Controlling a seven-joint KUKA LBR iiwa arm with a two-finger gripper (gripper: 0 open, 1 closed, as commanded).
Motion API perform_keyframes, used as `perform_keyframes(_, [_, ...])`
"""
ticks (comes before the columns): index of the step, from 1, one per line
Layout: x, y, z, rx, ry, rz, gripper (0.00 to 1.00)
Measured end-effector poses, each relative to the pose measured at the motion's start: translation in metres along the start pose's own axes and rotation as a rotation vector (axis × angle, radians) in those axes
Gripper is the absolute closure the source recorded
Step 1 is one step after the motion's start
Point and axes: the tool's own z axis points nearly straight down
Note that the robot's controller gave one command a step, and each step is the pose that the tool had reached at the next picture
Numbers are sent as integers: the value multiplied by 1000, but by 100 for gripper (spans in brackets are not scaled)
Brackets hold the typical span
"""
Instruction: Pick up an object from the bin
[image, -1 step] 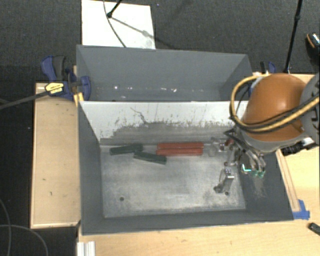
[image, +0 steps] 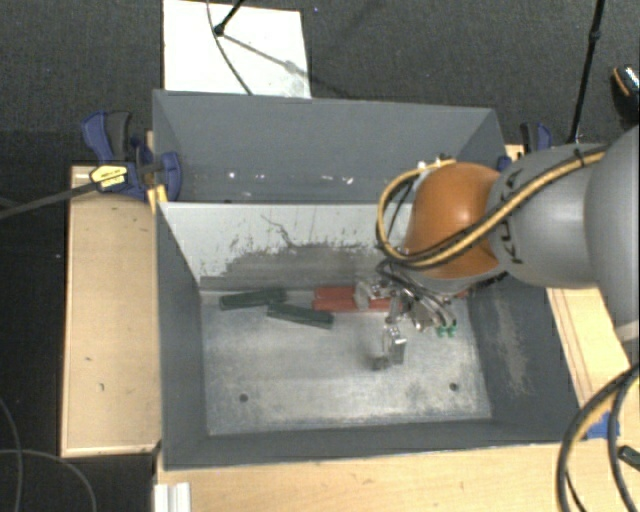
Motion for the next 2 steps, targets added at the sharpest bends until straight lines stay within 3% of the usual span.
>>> perform_keyframes(1, [-25,115,-34,-4,-4,208,0])
perform_keyframes(2, [-29,122,-33,-1,-4,338,0])
